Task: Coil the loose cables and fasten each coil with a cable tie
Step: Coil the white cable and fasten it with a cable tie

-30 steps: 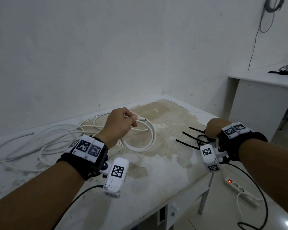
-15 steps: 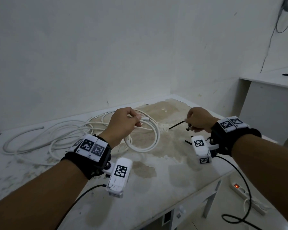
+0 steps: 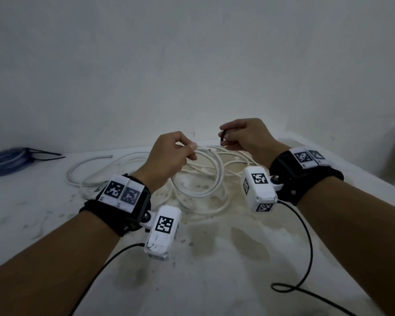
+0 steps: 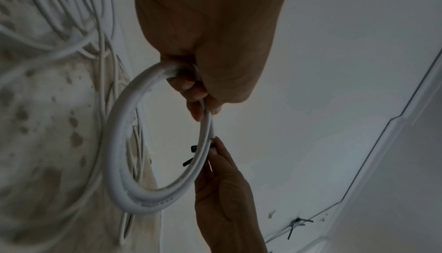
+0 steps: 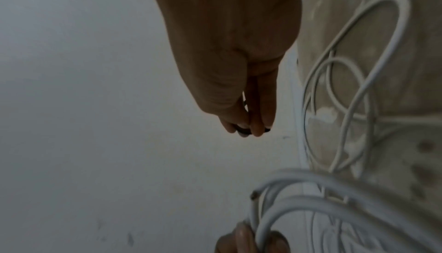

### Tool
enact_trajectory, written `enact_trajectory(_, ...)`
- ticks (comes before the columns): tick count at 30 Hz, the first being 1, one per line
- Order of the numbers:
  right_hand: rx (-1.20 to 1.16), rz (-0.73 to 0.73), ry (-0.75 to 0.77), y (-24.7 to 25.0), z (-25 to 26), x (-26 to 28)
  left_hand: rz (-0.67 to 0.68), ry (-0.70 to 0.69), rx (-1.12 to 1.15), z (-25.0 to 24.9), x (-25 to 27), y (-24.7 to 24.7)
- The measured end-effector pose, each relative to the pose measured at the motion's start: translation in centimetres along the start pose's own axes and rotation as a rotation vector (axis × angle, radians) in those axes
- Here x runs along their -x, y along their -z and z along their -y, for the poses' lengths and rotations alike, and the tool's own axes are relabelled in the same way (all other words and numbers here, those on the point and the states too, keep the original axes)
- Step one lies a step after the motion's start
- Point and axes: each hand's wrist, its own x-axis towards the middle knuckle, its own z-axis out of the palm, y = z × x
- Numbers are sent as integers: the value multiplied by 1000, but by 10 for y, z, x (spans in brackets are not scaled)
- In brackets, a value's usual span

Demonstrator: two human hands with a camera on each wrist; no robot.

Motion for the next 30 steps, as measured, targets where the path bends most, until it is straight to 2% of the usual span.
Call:
enact_trajectory(8,87,71,171,-149,24,-49,-192,-19,-152,23,-1,102)
enact_trajectory(11,208,82,288,-191,25,-61,-226,-33,-224,26,-5,131)
enact_trajectory(13,203,113,284,-208,25,-65,-229,-42,-259,27,-10,145)
enact_trajectory(18,-10,354,193,-212,21,-65,-209,-68,-398,31,-25,158)
enact_trajectory(26,-56,414,80,-194,10,-73,-204,-105,-313,40,-39,139)
enact_trajectory(30,-135,551,-13,-186,11,-73,-265,-128,-327,38,-43,136)
